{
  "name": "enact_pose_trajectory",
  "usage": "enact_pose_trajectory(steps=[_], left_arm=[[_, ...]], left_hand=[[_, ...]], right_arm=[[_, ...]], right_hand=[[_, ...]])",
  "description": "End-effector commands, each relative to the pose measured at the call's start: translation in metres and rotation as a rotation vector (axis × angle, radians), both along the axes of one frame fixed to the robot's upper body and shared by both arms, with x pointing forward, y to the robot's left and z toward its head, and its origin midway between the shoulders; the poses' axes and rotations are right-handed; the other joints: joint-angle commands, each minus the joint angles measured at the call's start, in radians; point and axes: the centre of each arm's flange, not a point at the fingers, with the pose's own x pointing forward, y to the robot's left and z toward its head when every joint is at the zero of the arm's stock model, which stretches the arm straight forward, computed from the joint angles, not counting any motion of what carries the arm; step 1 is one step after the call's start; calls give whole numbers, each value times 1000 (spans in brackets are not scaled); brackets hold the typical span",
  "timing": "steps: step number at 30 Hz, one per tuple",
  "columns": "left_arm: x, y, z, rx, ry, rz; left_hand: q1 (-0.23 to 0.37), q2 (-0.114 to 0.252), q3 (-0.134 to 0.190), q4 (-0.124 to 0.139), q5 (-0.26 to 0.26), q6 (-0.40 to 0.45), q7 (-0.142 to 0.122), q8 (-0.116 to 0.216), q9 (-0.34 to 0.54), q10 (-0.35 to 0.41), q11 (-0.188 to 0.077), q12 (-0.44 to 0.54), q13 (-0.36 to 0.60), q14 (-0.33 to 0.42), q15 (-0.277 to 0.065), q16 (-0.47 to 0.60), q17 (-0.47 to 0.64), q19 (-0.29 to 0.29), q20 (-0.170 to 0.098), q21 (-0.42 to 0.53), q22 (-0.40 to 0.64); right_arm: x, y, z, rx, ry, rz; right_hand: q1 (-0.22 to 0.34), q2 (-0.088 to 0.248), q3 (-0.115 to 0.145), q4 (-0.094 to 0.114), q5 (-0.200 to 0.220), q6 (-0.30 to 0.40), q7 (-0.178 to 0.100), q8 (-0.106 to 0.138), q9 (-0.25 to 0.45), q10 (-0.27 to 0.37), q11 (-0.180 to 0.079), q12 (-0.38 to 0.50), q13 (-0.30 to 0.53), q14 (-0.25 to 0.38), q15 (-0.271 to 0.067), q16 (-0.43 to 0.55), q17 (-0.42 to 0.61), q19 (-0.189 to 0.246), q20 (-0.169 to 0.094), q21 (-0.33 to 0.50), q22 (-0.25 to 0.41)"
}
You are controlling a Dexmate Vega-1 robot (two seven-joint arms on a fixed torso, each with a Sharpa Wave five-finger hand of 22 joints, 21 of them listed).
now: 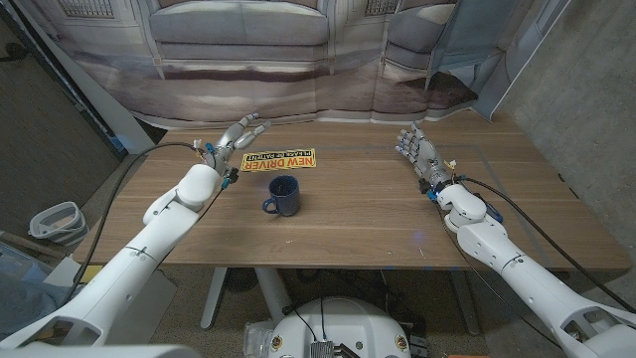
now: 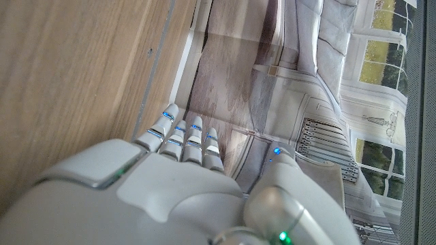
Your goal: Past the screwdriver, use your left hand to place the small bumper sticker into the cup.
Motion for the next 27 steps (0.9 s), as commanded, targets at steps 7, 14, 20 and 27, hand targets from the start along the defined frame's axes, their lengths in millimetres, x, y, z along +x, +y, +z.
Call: enact_pose_trajectory(steps=[7, 14, 20, 27], left_arm=[[4, 6, 0, 24, 8, 66], [9, 6, 0, 21, 11, 59], [12, 3, 3, 50, 16, 92], [17, 1, 6, 68, 32, 114]], left_hand=[[19, 4, 2, -13, 6, 18, 1, 10, 5, 18, 5, 6, 4, 10, -4, 6, 3, 12, -44, 5, 3], [26, 5, 2, -16, 8, 30, 2, 13, 5, 24, 7, 7, 4, 16, -1, 6, 3, 19, -46, 7, 3], [29, 5, 2, -18, 8, 32, 2, 12, 5, 28, 6, 8, 4, 18, 0, 6, 3, 22, -46, 7, 3], [40, 9, 5, -24, 10, 39, -2, 13, 6, 31, 1, 8, 5, 23, -2, 7, 3, 29, -49, 9, 2]], right_arm=[[1, 6, -6, 10, 2, 11], [1, 7, -9, 14, 3, 12], [0, 7, -12, 25, 4, 15], [0, 9, -15, 31, 5, 17]], right_hand=[[7, -6, -1, -1, 0, 28, -2, 6, 3, 6, 3, -2, 2, 5, -3, 1, 3, 10, -2, -5, 5], [7, -5, -2, -1, -1, 27, -2, 4, 3, 7, 3, -2, 2, 7, -3, 1, 3, 11, -1, -7, 5], [7, -5, -2, -2, -1, 27, -2, 4, 3, 6, 3, -3, 2, 8, -4, 1, 3, 13, -1, -9, 5], [7, -4, -3, -2, -1, 27, -3, 3, 3, 8, 3, -3, 2, 8, -5, 1, 4, 14, -1, -11, 5]])
